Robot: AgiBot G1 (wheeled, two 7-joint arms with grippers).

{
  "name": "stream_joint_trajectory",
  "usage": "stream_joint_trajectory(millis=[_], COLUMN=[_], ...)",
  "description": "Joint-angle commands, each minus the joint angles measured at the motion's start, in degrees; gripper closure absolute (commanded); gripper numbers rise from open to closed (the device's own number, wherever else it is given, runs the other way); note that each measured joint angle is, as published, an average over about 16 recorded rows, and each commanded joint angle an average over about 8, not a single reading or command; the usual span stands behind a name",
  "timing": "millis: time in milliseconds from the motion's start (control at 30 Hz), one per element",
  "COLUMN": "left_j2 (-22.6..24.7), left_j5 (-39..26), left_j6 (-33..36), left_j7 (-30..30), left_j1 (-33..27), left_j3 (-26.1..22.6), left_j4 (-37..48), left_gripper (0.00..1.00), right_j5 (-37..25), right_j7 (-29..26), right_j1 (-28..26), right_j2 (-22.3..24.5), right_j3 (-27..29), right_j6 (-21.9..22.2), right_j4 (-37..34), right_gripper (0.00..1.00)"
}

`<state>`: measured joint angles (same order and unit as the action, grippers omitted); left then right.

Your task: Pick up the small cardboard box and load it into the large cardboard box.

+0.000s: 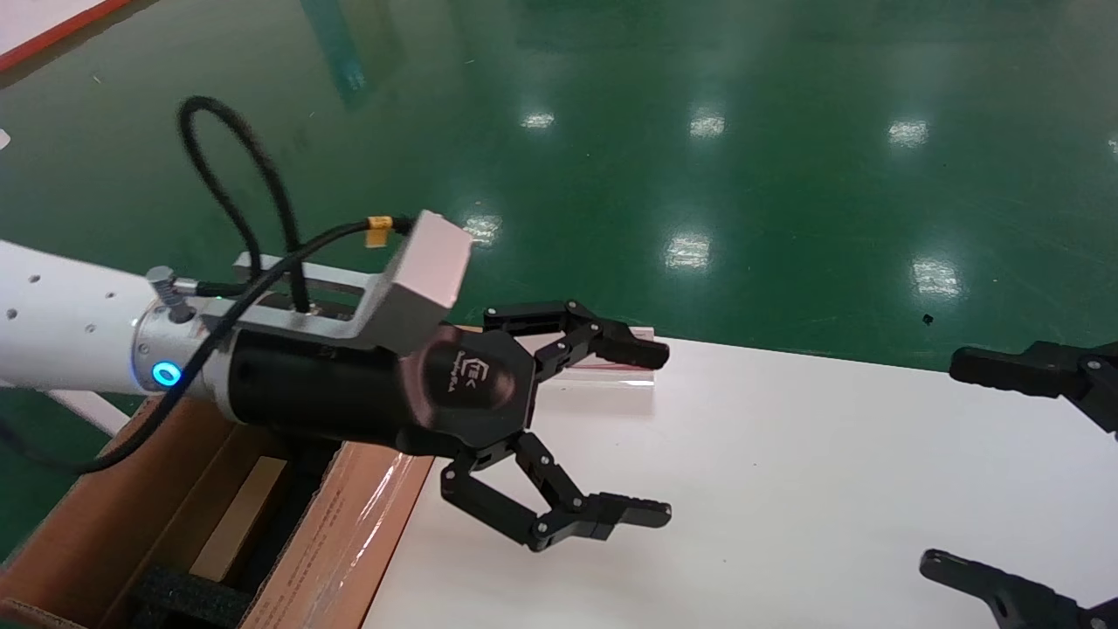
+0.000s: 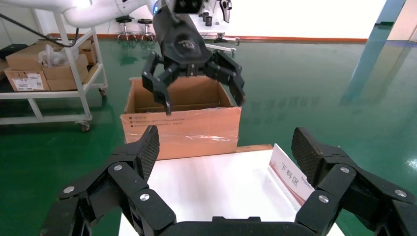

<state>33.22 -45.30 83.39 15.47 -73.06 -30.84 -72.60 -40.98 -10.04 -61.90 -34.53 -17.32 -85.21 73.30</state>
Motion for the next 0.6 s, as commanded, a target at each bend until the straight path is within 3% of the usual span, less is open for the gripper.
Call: stream_joint_trajectory(millis=[33, 300, 433, 600], left_j2=[0.5, 2.0, 2.3, 2.1], left_j5=[0.9, 3.7, 4.3, 4.2], left_j6=[0.6, 2.5, 2.9, 2.8], left_j7=[-1.3, -4.9, -5.4, -5.2], left_j1=[3.1, 12.7, 14.6, 13.7], left_j3=[4.0, 16.4, 18.8, 17.6], left_j4=[-0.3, -1.0, -1.2, -1.2], left_gripper=[0.0, 0.0, 0.0, 0.0], right_j5=[0.0, 0.0, 0.0, 0.0], right_j7=[0.0, 0.0, 0.0, 0.0], right_j1=[0.0, 0.0, 0.0, 0.0], right_j2=[0.0, 0.0, 0.0, 0.0], right_j3=[0.0, 0.0, 0.0, 0.0], right_j6=[0.0, 0.0, 0.0, 0.0], right_j4=[0.0, 0.0, 0.0, 0.0], right_gripper=[0.0, 0.0, 0.0, 0.0])
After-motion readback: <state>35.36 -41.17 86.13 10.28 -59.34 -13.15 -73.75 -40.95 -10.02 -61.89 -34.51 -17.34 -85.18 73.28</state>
